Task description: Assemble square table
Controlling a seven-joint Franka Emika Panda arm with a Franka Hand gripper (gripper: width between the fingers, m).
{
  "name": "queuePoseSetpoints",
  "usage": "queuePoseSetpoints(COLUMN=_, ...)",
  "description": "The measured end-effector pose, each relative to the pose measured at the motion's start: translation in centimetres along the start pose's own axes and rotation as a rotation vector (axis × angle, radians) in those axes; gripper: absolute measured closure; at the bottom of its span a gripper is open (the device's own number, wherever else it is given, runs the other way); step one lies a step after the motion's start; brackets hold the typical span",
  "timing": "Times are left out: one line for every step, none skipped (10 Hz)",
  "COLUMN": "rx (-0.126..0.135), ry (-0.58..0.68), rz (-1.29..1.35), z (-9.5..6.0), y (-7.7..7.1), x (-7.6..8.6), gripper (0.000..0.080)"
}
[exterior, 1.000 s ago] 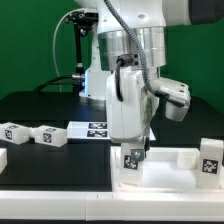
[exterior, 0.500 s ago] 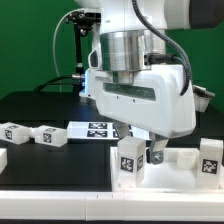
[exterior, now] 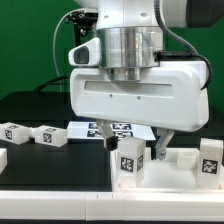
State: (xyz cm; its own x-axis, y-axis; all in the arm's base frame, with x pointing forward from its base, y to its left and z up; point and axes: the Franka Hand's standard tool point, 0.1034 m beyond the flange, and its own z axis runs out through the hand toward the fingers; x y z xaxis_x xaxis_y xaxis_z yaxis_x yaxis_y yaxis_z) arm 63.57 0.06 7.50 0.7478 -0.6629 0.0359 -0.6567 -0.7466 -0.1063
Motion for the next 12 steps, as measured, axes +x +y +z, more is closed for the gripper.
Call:
queuePoseSetpoints(rx=-0.001, ry=0.0, rz=0.021, z=0.03, y=0.01, x=-0.01, gripper=0.016)
queuePoseSetpoints(rx=-0.001, ry=0.0, rz=0.02, z=0.04, y=0.03, x=0.0, gripper=0.016)
queuePoseSetpoints(rx=0.001, ry=-0.001, rz=0.067, z=0.05, y=0.0, x=-0.03, gripper=0.0335)
queuePoseSetpoints(rx=0.005, ry=-0.004, rz=0.19, z=0.09, y=0.07, x=0.02, gripper=0.0508)
queuePoseSetpoints(rx=0.002, ry=-0.003, rz=0.295, z=0.16, y=0.44, x=0.24, gripper=0.0508)
queuePoseSetpoints(rx=0.003, ry=-0.004, rz=0.396, z=0.15, y=0.53, x=0.33, gripper=0.0512)
queuePoseSetpoints(rx=0.015, ry=-0.014, rz=0.588, z=0.18, y=0.44, x=0.23, gripper=0.0512)
queuePoseSetpoints(rx=0.035, ry=-0.023, rz=0.776, z=0.24, y=0.49, x=0.14, gripper=0.0512)
queuePoseSetpoints(rx=0.05, ry=-0.034, rz=0.941, z=0.3, y=0.28, x=-0.07, gripper=0.0512)
queuePoseSetpoints(rx=0.055, ry=-0.032, rz=1.04, z=0.33, y=0.16, x=-0.07, gripper=0.0512)
queuePoseSetpoints(rx=0.062, ry=-0.033, rz=1.085, z=0.33, y=0.19, x=-0.08, gripper=0.0512)
queuePoseSetpoints(rx=0.062, ry=-0.034, rz=1.12, z=0.32, y=0.17, x=-0.07, gripper=0.0512)
